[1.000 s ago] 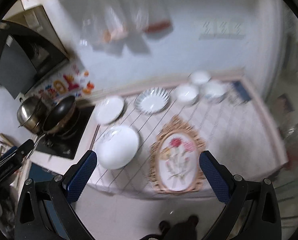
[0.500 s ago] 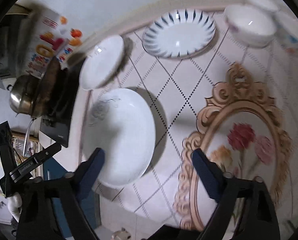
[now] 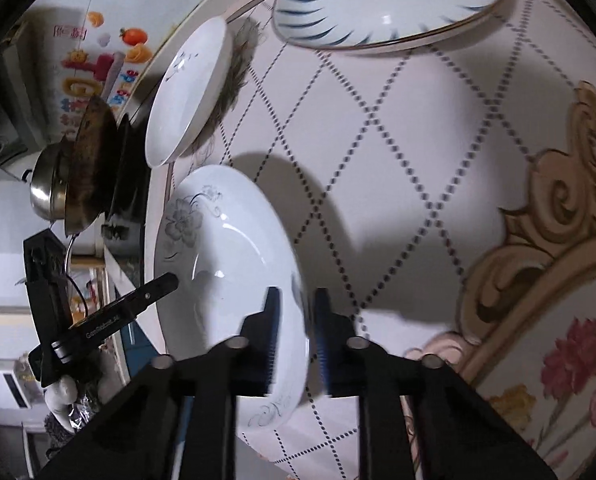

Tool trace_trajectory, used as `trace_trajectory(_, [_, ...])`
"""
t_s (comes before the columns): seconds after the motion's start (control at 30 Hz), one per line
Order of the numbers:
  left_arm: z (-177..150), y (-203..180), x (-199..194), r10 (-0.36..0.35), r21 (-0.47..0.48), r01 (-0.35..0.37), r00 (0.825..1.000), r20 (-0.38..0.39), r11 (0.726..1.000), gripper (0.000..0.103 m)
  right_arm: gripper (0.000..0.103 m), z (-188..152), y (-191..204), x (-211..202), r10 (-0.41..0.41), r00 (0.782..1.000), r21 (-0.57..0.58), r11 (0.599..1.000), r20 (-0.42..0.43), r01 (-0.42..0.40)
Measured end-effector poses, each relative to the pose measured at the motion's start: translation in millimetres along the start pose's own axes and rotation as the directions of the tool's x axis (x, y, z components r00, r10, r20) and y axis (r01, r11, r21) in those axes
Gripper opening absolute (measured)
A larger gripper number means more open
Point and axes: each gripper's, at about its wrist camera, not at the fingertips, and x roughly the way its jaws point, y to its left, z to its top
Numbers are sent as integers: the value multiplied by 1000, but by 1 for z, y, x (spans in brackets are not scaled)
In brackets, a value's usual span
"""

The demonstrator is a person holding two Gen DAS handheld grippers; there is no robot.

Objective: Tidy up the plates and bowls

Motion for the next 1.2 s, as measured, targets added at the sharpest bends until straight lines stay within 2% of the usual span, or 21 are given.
trace_trajectory(0.2, [-4,-13,-8,3,25,-3,1000,7,1000,29,16,-2,6,-7,-54,998,-59,997,15,55])
trace_trajectory(0.33, [-6,-27,-21,-7,43,6,1000,30,999,29,17,-5,-2,-18,-55,998,-56,997,20,56])
trace_trajectory(0.63, [-17,-77,-44,-59,135,52,997,50,989,29,17,-17,-32,-74,-60,997,-21,998,57,62])
trace_trajectory(0.93, [-21,-156,-18,-77,246,75,997,0,966,29,17,-45,-93,-128,-103,990,73,993,92,96])
trace_trajectory(1.2, [-28,-195,-1,-70,302,76,997,-33,950,29,17,-66,-140,-152,-138,985,147,982,105,122])
